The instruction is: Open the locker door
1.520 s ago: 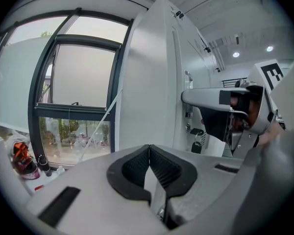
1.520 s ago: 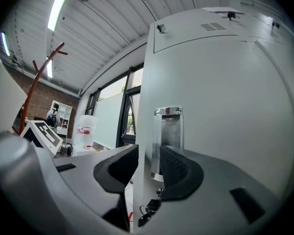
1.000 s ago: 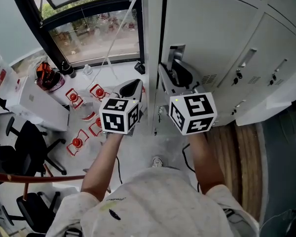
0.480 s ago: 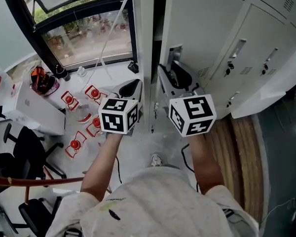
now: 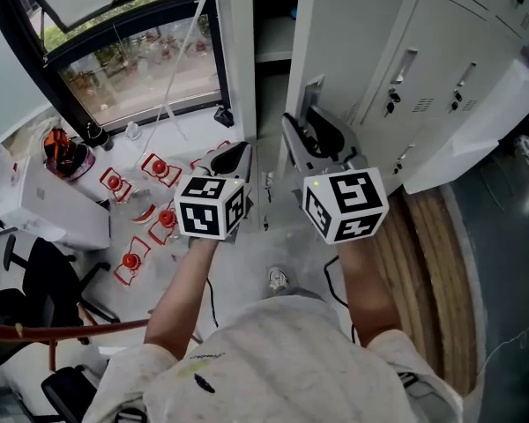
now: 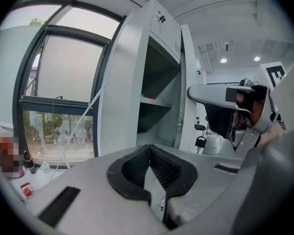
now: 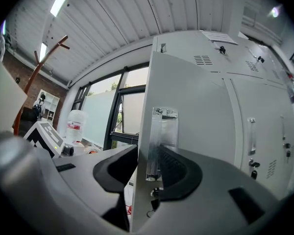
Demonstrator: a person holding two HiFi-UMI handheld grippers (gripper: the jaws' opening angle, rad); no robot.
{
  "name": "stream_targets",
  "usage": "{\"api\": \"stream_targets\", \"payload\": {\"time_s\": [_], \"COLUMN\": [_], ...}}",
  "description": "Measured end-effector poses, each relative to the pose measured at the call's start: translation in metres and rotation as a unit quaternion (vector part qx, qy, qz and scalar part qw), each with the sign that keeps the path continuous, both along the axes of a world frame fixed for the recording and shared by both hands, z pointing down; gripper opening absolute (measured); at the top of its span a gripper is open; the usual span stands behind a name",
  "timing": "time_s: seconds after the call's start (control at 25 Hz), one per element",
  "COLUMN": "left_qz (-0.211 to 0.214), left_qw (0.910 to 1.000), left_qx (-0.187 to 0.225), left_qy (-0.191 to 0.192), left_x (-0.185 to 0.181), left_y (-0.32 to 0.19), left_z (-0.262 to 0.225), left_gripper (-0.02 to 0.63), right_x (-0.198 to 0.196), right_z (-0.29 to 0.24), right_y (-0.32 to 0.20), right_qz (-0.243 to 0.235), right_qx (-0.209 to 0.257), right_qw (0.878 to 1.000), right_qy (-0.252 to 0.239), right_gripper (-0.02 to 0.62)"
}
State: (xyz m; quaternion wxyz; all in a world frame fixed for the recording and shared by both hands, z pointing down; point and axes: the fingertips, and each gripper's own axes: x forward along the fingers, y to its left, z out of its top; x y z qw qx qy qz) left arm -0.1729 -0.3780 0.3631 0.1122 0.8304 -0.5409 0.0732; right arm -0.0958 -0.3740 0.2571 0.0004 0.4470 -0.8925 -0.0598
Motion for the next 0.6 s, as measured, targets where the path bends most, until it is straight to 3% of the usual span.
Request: {"api": "stream_targets", "payload": {"time_s": [0.6], "left_qz": [0.053], "left_qw": [0.9985], "left_qx": [0.001], "left_qy": [0.015], "left_x": [0.046], "left_y": [0.012], "left_z": [0.001], "left_gripper": [0.008], "right_x": [0.044], "right_z": [0.000], "right_y": [0.030], "right_qz": [0.055], "right_qx": [0.011], "right_qw": [0.998], "right_qy": [-0.002], "right_gripper": [0.146]}}
